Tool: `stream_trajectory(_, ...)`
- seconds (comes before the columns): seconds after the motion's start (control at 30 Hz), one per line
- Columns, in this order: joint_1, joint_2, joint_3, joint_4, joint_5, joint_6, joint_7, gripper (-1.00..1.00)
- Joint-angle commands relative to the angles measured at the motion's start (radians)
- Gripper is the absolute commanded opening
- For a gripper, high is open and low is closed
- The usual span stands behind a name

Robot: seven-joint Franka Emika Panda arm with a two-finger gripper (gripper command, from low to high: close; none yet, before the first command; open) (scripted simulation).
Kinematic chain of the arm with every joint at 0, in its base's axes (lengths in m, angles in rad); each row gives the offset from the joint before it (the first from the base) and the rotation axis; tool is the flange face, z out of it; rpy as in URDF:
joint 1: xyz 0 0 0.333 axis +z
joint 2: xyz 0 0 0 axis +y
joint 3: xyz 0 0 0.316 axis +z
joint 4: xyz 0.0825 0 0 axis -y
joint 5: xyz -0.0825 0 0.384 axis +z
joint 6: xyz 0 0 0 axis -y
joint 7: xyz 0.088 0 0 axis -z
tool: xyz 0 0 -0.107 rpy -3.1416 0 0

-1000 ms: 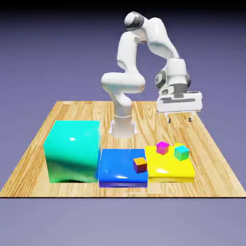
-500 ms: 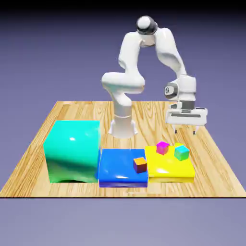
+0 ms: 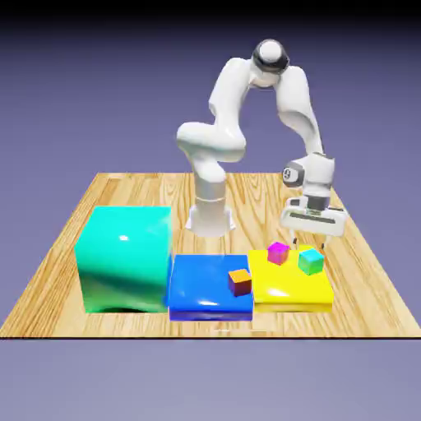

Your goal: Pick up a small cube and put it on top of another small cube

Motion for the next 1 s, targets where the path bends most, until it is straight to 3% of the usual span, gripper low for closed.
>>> stream_trajectory(0.0, -0.035, -0.007, 0.036, 0.010, 0.026, 0.014, -0.021, 0.00)
stream_trajectory(0.1, -0.127, -0.025, 0.133, 0.035, 0.096, 0.052, -0.076, 0.00)
stream_trajectory(0.13, -0.127, -0.026, 0.133, 0.035, 0.096, 0.052, -0.076, -1.00)
stream_trajectory(0.57, 0.281, 0.051, -0.301, -0.067, -0.212, -0.116, 0.168, -1.00)
stream_trajectory(0.97, 0.007, 0.077, -0.637, 0.004, -0.257, -0.164, -0.322, -1.00)
